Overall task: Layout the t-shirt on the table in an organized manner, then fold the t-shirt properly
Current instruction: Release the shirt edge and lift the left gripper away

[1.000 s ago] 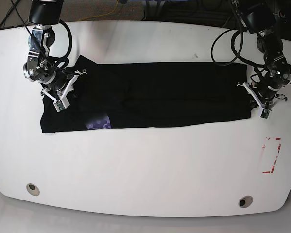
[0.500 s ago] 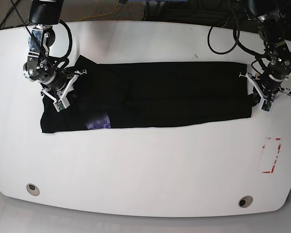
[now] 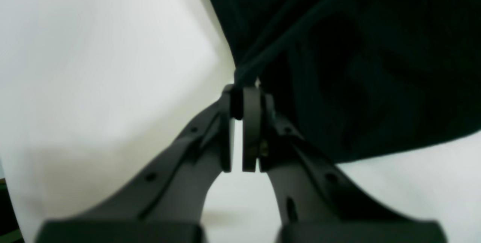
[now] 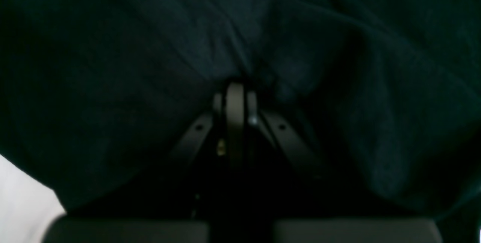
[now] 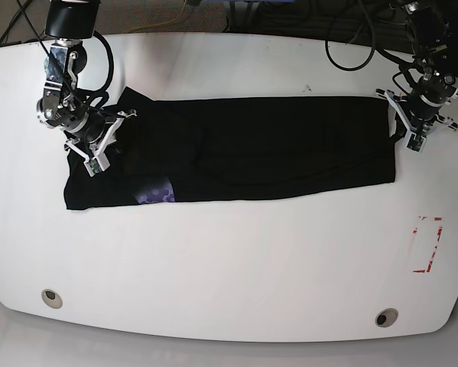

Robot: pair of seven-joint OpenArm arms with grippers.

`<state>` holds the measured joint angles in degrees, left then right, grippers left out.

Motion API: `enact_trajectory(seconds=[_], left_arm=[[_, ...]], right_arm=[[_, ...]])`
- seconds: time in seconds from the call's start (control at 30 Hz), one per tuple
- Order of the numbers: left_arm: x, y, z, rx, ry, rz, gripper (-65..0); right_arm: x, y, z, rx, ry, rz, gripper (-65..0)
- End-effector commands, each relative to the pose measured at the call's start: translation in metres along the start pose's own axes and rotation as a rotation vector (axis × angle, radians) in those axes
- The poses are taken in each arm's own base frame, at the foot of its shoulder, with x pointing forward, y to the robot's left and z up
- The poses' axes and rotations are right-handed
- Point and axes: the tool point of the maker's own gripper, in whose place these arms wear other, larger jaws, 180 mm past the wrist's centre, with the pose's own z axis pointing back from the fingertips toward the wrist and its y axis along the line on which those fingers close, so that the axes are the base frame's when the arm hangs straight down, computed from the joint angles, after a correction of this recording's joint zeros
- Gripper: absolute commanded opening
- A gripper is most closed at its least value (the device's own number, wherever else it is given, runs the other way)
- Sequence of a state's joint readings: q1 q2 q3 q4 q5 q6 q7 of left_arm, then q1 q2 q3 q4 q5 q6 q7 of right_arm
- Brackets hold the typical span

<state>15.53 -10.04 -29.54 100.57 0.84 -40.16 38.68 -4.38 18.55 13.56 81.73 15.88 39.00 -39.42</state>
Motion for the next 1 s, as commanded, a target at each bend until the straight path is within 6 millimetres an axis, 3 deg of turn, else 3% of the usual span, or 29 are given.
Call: enact_trajectory(seconds=[0.0,0.47,0.67,0.83,0.97], left_arm=[[0.006,0.015,0.008,0.039,-0.029,0.001,-62.3],[0.000,0.041,0.015,0.087,0.000,-0.037,-62.3],[-0.016,0.043,0.012,0.075,0.044,-0.033,-62.3],[-0.041,0.046,0.012,0.058,0.107,-0.032,-62.3],[-0.041,0.046,0.012,0.058,0.106,-0.032,-62.0]], right_arm=[[-0.022,0.005,-0.002,0.014,0.097,0.017,-65.0],[-0.022,0.005,-0.002,0.013,0.097,0.016,-65.0],[-0.021,0.005,-0.002,0.013,0.096,0.017,-65.0],[-0.021,0.005,-0.002,0.014,0.095,0.017,-65.0],[-0.021,0.005,-0.002,0.013,0.094,0.018,-65.0]])
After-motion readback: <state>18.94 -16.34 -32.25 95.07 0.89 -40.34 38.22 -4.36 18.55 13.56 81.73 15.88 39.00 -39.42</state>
